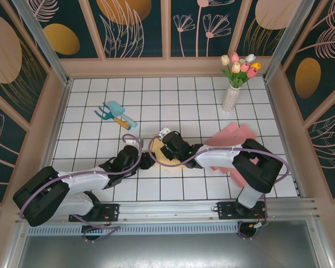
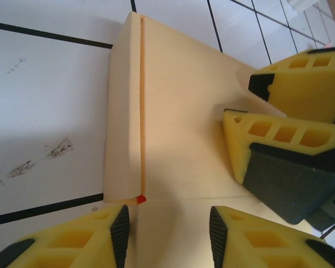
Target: Fold the paper box
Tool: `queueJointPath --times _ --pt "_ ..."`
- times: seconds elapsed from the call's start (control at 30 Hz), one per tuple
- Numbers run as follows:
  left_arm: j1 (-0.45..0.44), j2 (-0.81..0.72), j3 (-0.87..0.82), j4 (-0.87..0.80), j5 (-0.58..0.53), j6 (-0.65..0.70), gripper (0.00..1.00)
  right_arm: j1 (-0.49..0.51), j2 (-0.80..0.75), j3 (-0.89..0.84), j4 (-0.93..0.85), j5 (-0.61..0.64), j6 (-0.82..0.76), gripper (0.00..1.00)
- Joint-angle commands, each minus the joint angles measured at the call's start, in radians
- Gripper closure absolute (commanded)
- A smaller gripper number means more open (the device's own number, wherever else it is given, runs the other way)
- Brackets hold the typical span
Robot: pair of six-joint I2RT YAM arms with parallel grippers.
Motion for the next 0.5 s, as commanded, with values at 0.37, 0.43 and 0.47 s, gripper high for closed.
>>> queueJointPath --times 0.37,0.43,0.47 --pt "-0.01 0.051 -0.014 0.124 -0.04 -0.037 0.56 0.003 -0.025 -0.016 -0.074 -0.029 0.041 0.54" --pt "-0.01 0.051 -0.02 0.125 -0.051 -0.038 0.57 0.004 -0.053 -0.018 -0.074 -0.045 0.058 0.54" --pt "-0.01 0.053 -0.023 0.128 -0.054 -0.04 0.57 0.007 -0.074 -0.02 -0.072 -0.054 0.07 0.54"
